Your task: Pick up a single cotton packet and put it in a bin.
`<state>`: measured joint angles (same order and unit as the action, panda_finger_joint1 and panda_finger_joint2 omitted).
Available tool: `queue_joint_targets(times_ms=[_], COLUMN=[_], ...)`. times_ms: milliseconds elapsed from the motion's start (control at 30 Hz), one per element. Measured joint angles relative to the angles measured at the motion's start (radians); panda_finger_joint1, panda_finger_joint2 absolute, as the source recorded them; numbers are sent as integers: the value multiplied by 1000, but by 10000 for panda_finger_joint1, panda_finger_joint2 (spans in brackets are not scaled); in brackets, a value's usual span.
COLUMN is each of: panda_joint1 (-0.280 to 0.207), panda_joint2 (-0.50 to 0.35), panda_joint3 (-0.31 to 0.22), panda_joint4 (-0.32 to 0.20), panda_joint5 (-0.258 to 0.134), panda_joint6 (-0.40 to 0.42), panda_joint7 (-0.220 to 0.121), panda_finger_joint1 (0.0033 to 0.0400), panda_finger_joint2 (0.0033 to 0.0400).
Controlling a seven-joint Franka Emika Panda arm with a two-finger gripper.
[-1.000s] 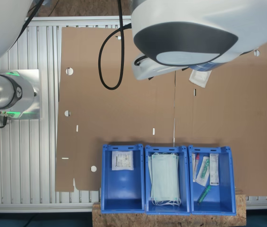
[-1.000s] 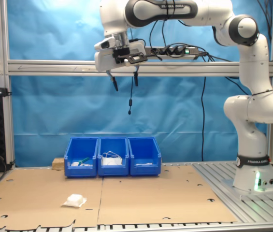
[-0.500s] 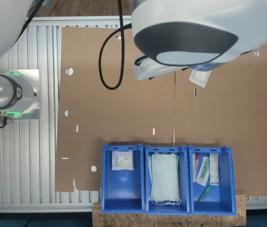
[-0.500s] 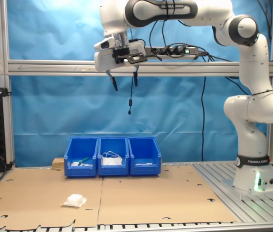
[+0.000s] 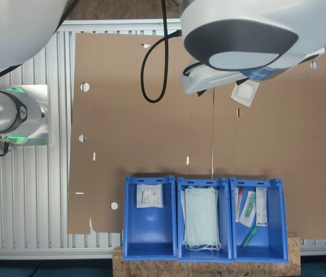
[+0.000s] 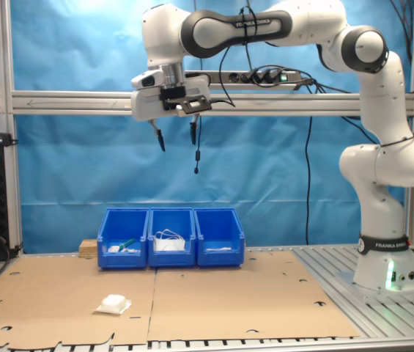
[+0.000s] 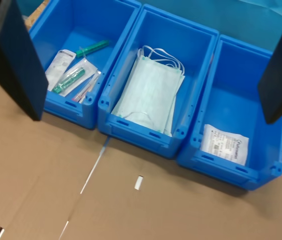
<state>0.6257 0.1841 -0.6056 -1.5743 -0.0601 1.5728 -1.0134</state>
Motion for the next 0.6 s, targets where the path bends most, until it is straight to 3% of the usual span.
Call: queue_joint_targets(times_ms=[600], panda_joint1=[0], panda_joint2=[229], panda_joint3=[5], panda_joint4=[-14], panda_joint5=[0], panda_joint6=[220], panda_joint7=[0], panda_finger_joint1=[400], panda_finger_joint2=[400])
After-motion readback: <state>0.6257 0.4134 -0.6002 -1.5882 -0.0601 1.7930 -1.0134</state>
